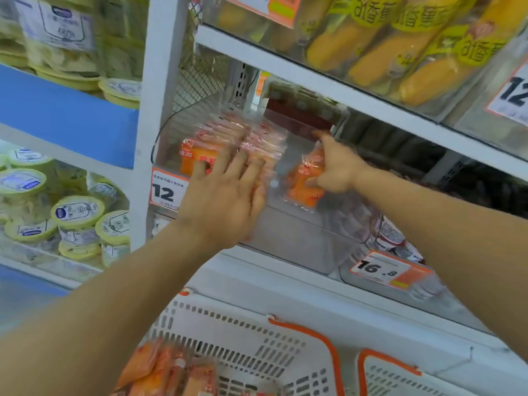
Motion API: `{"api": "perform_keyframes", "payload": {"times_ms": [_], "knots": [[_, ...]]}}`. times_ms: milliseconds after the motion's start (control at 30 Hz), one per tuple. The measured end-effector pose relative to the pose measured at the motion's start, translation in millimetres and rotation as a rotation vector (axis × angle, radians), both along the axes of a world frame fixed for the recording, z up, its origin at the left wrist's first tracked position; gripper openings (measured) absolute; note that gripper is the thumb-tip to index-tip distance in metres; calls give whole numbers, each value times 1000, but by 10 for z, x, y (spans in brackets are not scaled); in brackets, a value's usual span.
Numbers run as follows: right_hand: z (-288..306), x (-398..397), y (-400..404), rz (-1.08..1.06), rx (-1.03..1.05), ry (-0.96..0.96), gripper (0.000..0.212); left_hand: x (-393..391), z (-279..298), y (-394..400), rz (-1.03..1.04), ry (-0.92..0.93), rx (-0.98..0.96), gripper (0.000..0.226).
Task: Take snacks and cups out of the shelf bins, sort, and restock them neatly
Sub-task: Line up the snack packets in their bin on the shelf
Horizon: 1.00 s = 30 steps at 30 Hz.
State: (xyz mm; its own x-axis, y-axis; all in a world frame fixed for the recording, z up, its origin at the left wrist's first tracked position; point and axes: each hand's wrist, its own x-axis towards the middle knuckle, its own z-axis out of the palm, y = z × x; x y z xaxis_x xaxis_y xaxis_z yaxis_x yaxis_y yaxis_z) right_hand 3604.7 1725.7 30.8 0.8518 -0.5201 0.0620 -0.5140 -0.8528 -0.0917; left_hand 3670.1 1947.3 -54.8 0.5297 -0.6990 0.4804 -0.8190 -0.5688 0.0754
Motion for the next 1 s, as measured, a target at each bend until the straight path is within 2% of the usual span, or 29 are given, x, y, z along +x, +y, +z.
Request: {"api": "perform_keyframes", "payload": {"times_ms": [133,333,467,500,600,633,700,733,833,1000], "knots": [[-153,394,-279,-92,120,-24,122,2,-14,18,-22,2,-16,65],[-155,496,-413,-199,196,3,110,26,-22,14,-40,5,-45,77],[-169,493,-472,-181,256,-254,106,14,-32,-6,-48,13,-68,77],[-175,502,-450,-181,259,-264,109,11,-31,-10,-45,16,-67,76],[-227,503,-331,-257,340,-141,115,10,-27,-15,-43,22,-65,74],[-246,492,-323,-284,387,-114,107,8,-26,-13,-44,22,-63,74],[-273,469,-295,-293,485,-135,77,1,-29,-7,-47,20,-64,73],[-288,469,-301,-282,517,-162,75,1,-32,-2,-52,22,-69,72],[-304,501,-319,-219,472,-202,110,4,-38,1,-62,25,-81,71],[-288,470,-362,-186,508,-202,112,20,-38,4,-66,20,-64,70]]}}
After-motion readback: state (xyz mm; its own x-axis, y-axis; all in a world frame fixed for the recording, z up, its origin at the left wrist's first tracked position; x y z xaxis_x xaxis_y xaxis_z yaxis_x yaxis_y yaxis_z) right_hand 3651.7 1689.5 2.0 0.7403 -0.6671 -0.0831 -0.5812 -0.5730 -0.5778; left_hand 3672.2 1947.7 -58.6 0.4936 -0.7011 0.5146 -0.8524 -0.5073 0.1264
